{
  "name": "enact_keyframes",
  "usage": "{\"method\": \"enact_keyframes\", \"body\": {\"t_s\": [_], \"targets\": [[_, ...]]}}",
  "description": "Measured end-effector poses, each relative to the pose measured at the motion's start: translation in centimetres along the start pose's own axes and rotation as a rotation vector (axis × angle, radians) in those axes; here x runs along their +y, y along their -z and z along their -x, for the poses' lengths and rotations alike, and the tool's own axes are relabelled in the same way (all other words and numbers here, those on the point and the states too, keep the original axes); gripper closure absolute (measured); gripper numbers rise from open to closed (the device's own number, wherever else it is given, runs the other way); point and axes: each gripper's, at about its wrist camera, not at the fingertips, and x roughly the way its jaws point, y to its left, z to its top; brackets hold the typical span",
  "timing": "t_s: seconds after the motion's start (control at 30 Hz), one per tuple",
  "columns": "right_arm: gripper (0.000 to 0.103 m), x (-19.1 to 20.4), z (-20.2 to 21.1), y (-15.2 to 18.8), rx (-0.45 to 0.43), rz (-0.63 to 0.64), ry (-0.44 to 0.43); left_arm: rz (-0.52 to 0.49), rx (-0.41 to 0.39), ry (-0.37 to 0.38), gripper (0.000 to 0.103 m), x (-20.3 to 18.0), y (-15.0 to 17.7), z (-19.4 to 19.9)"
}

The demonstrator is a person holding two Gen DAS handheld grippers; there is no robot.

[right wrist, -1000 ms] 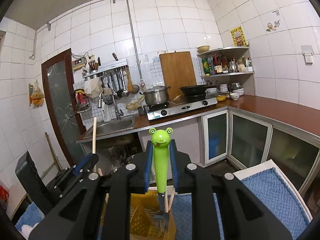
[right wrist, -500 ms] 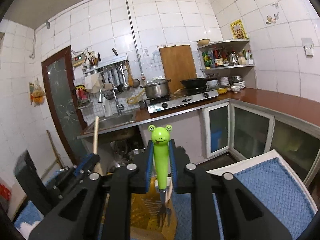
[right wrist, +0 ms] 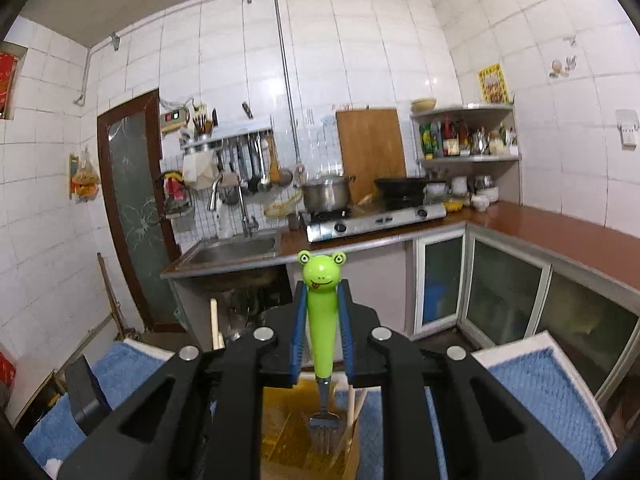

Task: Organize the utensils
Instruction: 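Lower the chopstick into the holder and open the left tool while the right tool inserts the fork, then withdraw both open tools from the holder back over the towel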

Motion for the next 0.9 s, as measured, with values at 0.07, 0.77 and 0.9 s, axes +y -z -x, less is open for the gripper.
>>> {"method": "enact_keyframes", "body": {"t_s": [0.07,0.77,0.9], "targets": [[0.087,-0.5,-0.7,1.3,0.030,-0.011,-0.002,-0.006,0.006,-0.003,0.098,0.1,0.3,0.2],[0.065,-1.4,-2.2,10.1,0.157,-0.040,0.028,0.093,0.190,-0.026,0.095,1.5,1.4,2.9],[0.046,-1.4,0.1,9.8,0.156,-0.039,0.046,0.139,0.223,-0.038,0.054,1.9,0.3,5.2]]}}
